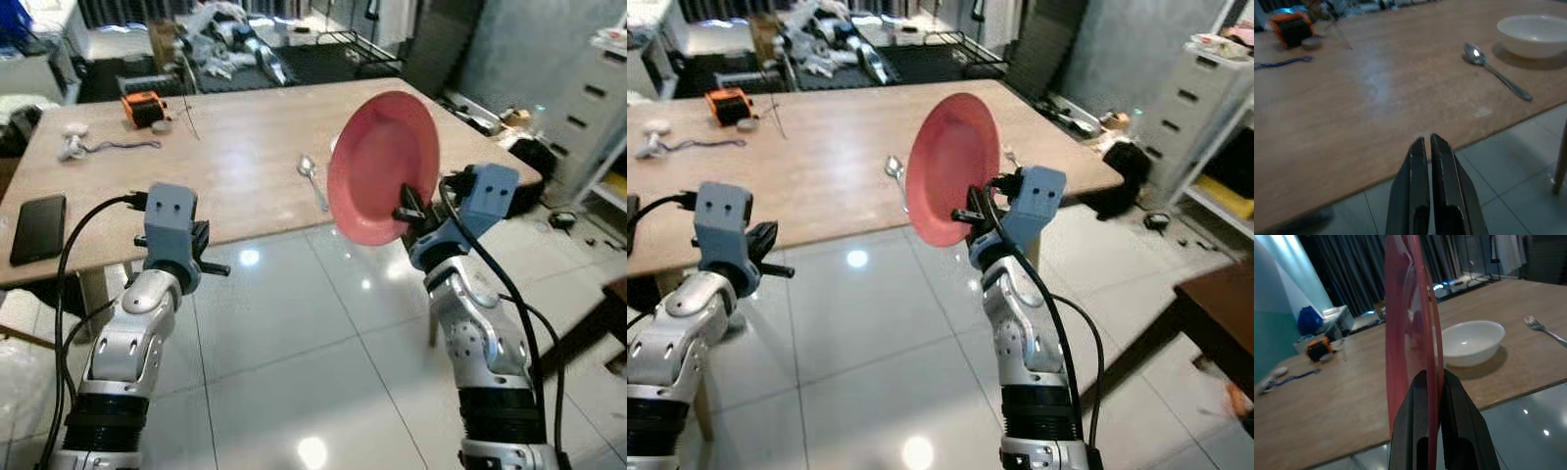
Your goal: Setting the table
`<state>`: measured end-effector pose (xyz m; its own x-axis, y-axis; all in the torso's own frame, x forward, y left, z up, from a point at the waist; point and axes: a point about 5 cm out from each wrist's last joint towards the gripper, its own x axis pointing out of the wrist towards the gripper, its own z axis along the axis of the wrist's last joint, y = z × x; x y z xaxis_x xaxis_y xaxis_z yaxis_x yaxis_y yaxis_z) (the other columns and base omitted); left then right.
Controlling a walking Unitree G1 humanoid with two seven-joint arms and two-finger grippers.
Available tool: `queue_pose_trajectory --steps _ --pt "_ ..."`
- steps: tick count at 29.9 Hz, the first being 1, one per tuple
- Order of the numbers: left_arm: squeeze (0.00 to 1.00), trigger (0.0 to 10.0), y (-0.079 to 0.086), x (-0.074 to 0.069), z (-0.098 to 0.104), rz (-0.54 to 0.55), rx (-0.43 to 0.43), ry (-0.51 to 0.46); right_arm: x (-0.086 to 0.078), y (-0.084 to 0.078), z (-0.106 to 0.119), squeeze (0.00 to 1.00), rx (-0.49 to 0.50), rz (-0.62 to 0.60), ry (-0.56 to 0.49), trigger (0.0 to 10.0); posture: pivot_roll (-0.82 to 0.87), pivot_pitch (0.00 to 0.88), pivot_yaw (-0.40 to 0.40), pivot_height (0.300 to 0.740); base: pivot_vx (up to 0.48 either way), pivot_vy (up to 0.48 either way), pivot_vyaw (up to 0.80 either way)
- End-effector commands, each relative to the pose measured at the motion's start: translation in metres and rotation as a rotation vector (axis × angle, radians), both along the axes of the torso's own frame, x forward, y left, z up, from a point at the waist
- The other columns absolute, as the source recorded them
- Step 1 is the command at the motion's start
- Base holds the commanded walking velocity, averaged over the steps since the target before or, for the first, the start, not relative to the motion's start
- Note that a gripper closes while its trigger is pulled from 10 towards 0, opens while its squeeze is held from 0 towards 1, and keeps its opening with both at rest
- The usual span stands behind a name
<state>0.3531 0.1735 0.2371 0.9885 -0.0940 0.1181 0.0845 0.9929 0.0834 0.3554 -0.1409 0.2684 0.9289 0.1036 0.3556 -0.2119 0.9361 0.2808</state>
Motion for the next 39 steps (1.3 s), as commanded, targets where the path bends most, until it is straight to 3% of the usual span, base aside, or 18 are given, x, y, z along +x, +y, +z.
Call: queue_pose_trajectory --steps 1,17,26,32,35,39 --pt "0.0 10.0 -0.001 0.0 -0.006 -0.004 0.008 0.021 -0.001 -0.004 0.001 0.0 0.013 -0.014 -0.006 10.0 0.03 0.134 0.022 0.74 0.48 0.0 0.0" --pt "0.0 10.0 0.002 -0.002 -0.007 -0.003 0.012 0.022 0.0 -0.005 0.002 0.0 0.017 -0.011 -0.004 10.0 0.03 0.143 0.022 0.74 0.48 0.0 0.0" --pt "0.0 10.0 0.004 -0.006 -0.009 -0.011 0.047 0.018 -0.001 0.002 0.003 0.0 0.026 0.059 -0.01 10.0 0.04 0.144 0.019 0.74 0.439 0.0 0.0" --pt "0.0 10.0 0.005 -0.006 -0.009 0.007 0.047 0.019 -0.001 0.004 0.004 0.0 0.033 0.084 -0.011 10.0 0.05 0.146 0.019 0.74 0.084 0.0 0.0" --pt "0.0 10.0 0.005 -0.007 -0.01 0.009 0.055 0.027 -0.001 0.005 0.004 0.0 0.074 0.123 0.001 10.0 0.05 0.145 0.017 0.74 0.0 0.0 0.0" --pt "0.0 10.0 0.004 -0.01 -0.013 -0.004 0.066 0.039 -0.004 0.01 0.004 0.0 0.185 0.262 0.034 10.0 0.05 0.147 0.015 0.74 0.0 0.0 0.0"
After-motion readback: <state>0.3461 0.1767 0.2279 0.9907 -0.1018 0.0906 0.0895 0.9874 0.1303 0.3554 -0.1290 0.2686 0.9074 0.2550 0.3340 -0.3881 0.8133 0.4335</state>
